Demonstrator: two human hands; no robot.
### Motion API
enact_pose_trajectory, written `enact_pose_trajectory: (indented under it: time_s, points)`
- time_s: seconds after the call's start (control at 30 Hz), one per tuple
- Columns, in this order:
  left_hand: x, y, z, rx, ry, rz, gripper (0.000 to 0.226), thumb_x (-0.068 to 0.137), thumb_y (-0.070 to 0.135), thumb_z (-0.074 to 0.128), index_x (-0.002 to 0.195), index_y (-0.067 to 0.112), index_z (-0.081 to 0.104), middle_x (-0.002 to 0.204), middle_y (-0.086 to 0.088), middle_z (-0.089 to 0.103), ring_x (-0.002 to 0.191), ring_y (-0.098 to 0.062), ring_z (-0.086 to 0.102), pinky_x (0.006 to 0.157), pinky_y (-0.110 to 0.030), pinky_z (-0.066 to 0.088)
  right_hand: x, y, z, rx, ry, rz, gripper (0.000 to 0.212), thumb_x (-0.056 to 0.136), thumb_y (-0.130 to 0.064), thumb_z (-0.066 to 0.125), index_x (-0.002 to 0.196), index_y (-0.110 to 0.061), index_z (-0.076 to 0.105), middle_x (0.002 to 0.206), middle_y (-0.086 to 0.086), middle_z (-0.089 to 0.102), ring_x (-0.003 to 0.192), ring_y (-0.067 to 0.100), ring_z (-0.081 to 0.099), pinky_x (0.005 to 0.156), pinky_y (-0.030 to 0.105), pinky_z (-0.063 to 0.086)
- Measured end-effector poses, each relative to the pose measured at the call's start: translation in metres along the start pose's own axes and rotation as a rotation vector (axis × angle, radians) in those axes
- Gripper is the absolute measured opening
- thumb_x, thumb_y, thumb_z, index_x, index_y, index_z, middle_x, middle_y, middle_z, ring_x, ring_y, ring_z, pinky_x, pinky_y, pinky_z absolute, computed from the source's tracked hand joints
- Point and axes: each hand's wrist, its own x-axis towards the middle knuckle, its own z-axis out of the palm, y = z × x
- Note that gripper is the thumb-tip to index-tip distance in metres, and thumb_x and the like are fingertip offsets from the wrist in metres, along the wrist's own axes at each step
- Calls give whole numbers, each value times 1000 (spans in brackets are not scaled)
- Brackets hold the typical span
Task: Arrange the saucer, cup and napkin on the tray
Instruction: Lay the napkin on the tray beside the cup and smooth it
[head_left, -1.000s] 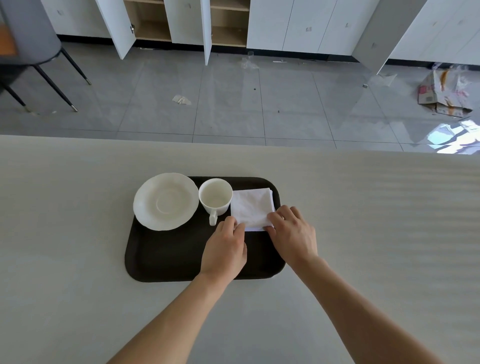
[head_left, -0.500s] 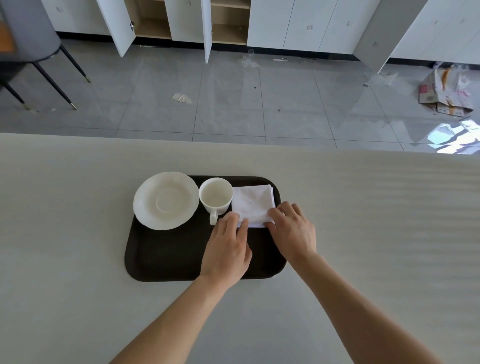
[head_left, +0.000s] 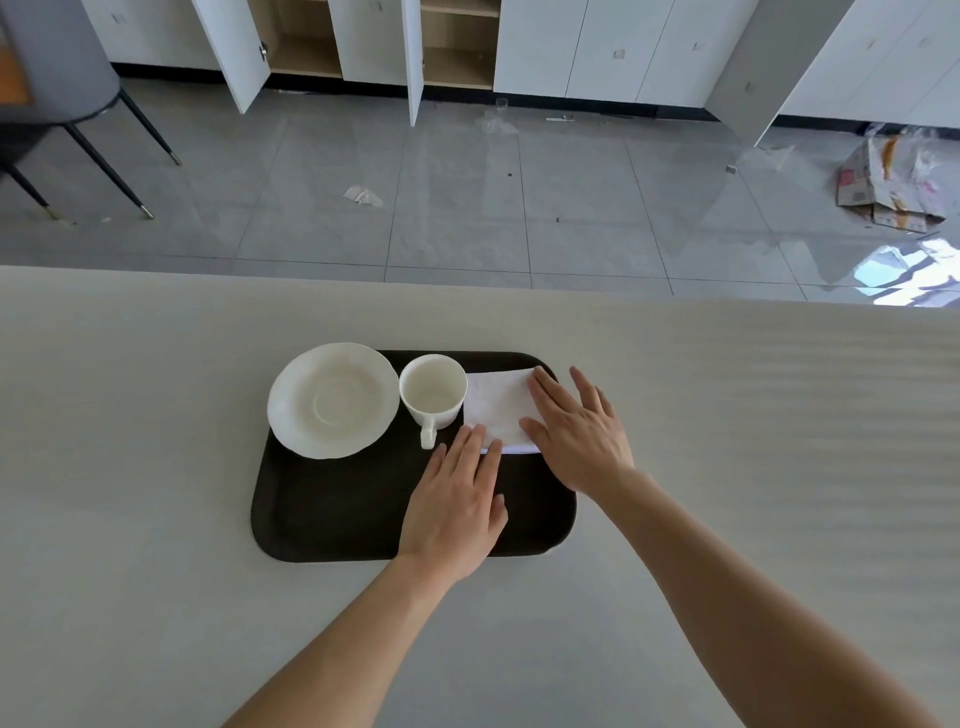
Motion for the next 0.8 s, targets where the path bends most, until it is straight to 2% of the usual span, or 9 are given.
enact_pose_trajectory:
  time_s: [0.2, 0.3, 0.4, 0.5, 0.57, 0.8]
  points:
    - [0, -2, 2, 3, -35, -3, 63, 98, 41, 34, 155, 16, 25, 166, -11, 19, 154, -23, 11, 124, -44, 20, 3, -1, 7, 23, -9, 17, 63, 103, -54, 19, 159, -29, 7, 167, -17, -2, 154, 23, -10, 125, 44, 2]
    - [0, -3, 2, 1, -53, -3, 64, 99, 42, 33, 156, 17, 21, 166, -10, 15, 155, -23, 8, 124, -44, 19, -7, -1, 3, 78, 41, 4, 61, 104, -50, 26, 159, -27, 14, 168, -15, 2, 155, 23, -8, 124, 43, 6]
    - [1, -3, 2, -1, -64, 0, 64, 99, 43, 33, 156, 17, 19, 167, -9, 13, 155, -22, 7, 124, -44, 19, -28, -6, 2, 125, 146, 9, 56, 104, -44, 33, 156, -24, 29, 166, -12, 19, 155, 22, 5, 123, 42, 16]
    - [2, -3, 2, -3, -69, -11, 65, 99, 43, 34, 156, 17, 18, 167, -8, 14, 155, -21, 7, 124, -44, 19, -48, -13, 7, 130, 250, 22, 44, 103, -35, 43, 144, -20, 51, 156, -7, 43, 151, 26, 26, 117, 44, 31]
    - [2, -3, 3, -3, -68, -16, 65, 98, 42, 36, 156, 17, 19, 167, -8, 15, 155, -21, 8, 124, -44, 20, -55, -15, 12, 112, 279, 28, 39, 103, -31, 47, 137, -18, 59, 150, -6, 52, 147, 28, 34, 114, 44, 36]
    - [2, -3, 4, 14, -77, -9, 67, 98, 41, 39, 156, 15, 18, 167, -8, 12, 155, -22, 6, 124, -44, 18, -54, -18, 18, 78, 169, 78, 43, 105, -33, 37, 146, -25, 48, 157, -11, 41, 152, 26, 22, 121, 43, 24]
